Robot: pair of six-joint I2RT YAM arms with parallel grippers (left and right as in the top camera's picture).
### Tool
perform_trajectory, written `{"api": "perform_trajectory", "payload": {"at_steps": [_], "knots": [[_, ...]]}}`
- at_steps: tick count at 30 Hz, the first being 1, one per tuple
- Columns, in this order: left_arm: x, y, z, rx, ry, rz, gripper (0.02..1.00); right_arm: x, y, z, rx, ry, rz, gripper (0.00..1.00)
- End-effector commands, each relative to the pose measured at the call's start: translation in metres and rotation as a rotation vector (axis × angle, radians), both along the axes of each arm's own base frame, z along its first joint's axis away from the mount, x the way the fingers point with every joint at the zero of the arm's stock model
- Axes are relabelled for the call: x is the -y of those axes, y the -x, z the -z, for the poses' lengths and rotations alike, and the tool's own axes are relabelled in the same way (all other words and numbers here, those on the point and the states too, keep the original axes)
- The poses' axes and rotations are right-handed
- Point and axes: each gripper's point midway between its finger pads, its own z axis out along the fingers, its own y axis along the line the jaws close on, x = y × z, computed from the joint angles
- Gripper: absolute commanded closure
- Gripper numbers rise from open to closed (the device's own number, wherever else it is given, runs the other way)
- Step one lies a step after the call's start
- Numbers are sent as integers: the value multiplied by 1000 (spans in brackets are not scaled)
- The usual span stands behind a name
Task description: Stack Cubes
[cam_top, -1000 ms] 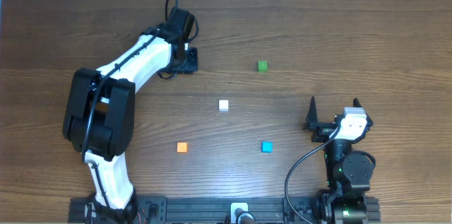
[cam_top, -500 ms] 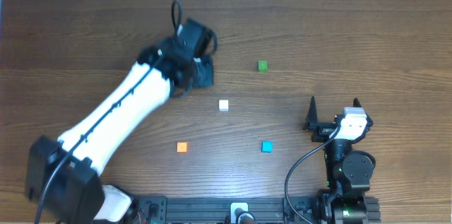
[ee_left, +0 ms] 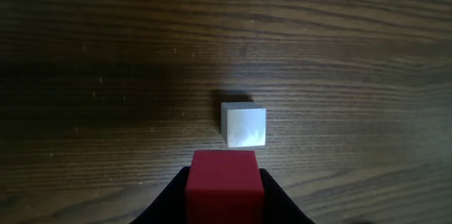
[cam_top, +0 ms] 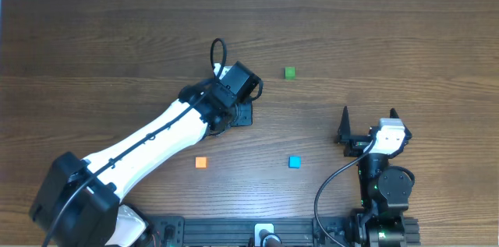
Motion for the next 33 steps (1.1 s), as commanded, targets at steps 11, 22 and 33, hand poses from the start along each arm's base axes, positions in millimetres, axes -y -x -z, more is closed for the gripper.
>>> {"api": "perform_trajectory", "payload": {"at_steps": [11,22,33], "knots": [[23,-10,21,-8,-40,-5,974,4,0,2,-2,2,19,7],[25,-12,32,-24,-60,-23,972,4,0,2,-2,2,19,7],[26,-16,40,-28,-78,-27,969,4,0,2,-2,2,19,9]]}}
